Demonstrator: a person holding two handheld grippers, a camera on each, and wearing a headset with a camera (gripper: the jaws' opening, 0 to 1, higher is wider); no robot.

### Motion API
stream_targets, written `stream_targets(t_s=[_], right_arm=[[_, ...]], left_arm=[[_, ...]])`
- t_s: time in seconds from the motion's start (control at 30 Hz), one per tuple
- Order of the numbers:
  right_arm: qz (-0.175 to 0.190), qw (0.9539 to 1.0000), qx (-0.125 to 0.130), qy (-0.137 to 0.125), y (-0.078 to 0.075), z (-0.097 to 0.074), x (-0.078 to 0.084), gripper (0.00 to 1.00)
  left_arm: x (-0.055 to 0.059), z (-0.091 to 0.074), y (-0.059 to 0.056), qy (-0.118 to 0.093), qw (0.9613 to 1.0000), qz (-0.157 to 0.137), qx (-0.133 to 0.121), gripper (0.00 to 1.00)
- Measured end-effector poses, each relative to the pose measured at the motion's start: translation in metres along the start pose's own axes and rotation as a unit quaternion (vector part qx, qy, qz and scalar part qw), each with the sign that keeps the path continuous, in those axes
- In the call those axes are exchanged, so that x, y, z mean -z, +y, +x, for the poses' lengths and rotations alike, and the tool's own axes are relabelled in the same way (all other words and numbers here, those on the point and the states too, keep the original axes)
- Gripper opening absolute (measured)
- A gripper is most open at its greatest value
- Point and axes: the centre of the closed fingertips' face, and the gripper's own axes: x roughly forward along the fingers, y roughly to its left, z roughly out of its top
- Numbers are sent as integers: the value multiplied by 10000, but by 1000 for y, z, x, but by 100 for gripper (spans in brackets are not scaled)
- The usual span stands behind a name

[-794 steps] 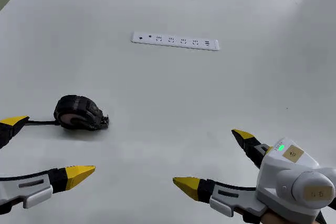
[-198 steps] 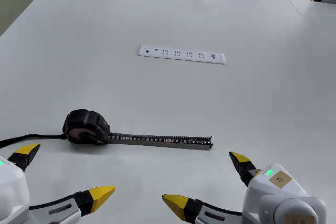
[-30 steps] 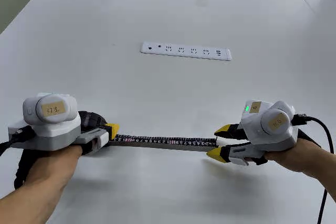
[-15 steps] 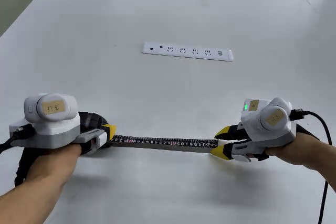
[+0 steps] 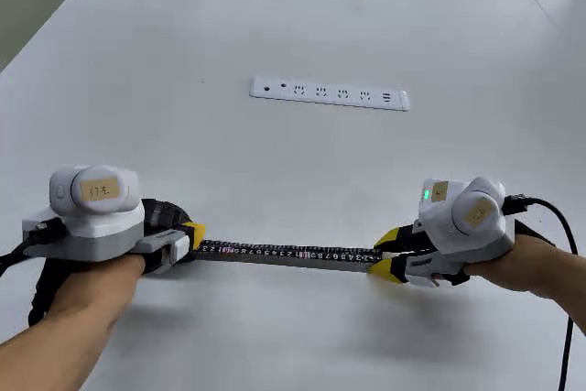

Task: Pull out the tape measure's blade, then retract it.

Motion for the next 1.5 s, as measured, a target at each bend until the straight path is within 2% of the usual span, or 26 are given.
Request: stream_targets(t_s=[0.8,1.5], right_arm=[[-86,9999,14,70,-1,-1,1,9],[-109,9999,43,72,0,-1,1,9]], left_arm=[[1,1,1,96,9999,100,-84,59],[1,0,2,97,9998,162,-115,56]])
